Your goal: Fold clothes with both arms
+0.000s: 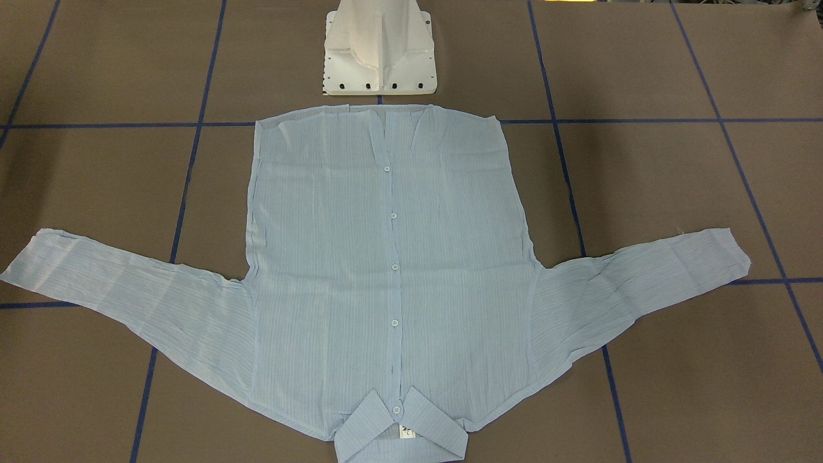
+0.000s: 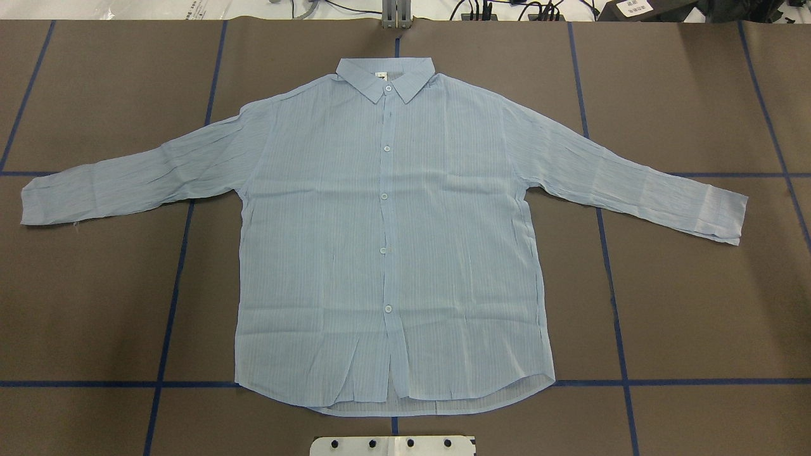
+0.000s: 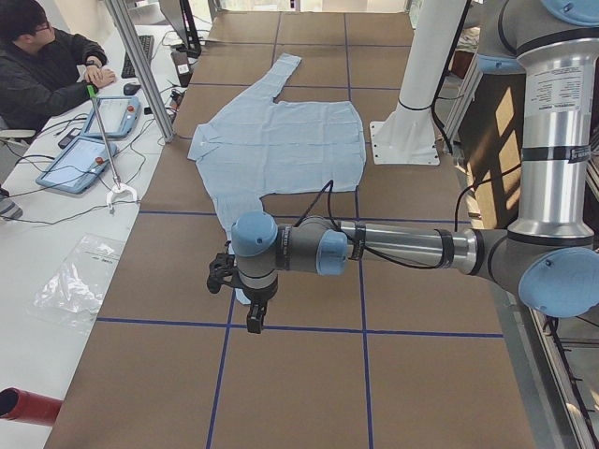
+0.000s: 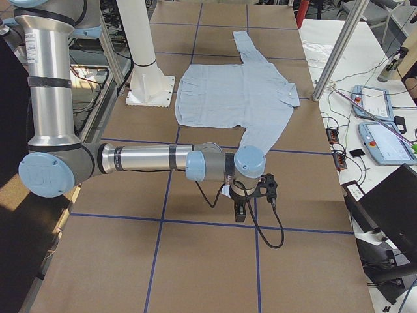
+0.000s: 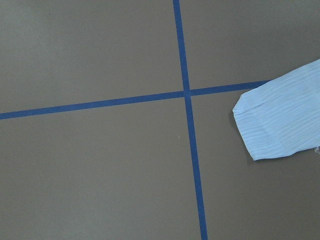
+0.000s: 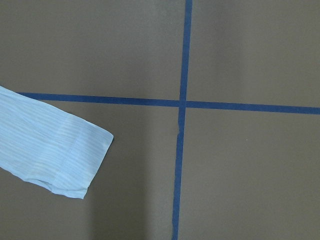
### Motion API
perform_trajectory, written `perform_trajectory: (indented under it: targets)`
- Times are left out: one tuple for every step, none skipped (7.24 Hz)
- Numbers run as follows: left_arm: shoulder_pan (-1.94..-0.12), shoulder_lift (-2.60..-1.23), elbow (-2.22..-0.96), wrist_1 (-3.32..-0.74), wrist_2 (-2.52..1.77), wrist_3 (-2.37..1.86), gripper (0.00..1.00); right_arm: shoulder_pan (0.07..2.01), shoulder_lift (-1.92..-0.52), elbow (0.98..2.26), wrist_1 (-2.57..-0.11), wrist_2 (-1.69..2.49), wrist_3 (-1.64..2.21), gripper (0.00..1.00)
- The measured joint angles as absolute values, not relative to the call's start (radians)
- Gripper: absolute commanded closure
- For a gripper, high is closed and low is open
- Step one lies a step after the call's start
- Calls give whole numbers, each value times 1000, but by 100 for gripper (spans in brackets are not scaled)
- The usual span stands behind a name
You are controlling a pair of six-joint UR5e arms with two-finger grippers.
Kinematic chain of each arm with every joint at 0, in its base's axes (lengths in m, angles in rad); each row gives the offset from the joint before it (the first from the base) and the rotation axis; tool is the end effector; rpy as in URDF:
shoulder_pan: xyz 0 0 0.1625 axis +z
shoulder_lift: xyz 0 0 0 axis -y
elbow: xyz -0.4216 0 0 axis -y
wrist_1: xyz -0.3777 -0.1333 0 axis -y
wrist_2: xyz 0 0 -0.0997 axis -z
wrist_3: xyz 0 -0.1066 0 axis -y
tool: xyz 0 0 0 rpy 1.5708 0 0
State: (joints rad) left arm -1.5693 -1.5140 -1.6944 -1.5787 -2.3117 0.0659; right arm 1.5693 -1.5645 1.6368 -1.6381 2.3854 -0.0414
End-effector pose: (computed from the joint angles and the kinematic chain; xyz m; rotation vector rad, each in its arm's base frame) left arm -0.0607 -0.4583 0.6292 0.0951 0.7381 0.0919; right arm 0.0550 -0.4795 0.6295 0.0210 -0.8144 -0.0425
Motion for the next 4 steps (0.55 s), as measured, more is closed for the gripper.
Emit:
perform_trajectory:
  targets:
    - [-1569, -1514, -1694, -1579, -2312, 66, 0, 1569, -1564, 1637, -1638, 2384, -41, 0]
    - [-1569, -1514, -1695, -1580, -2312, 67, 0, 1569, -1562, 1637, -1638, 2380, -41, 0]
    - [-1569, -1516, -1696, -1582, -2312, 67, 0, 1569, -1559, 1636, -1638, 2377, -40, 0]
    - [-1568, -1521, -1697, -1584, -2312, 66, 0, 1569, -1556, 1634, -1636, 2377, -40, 0]
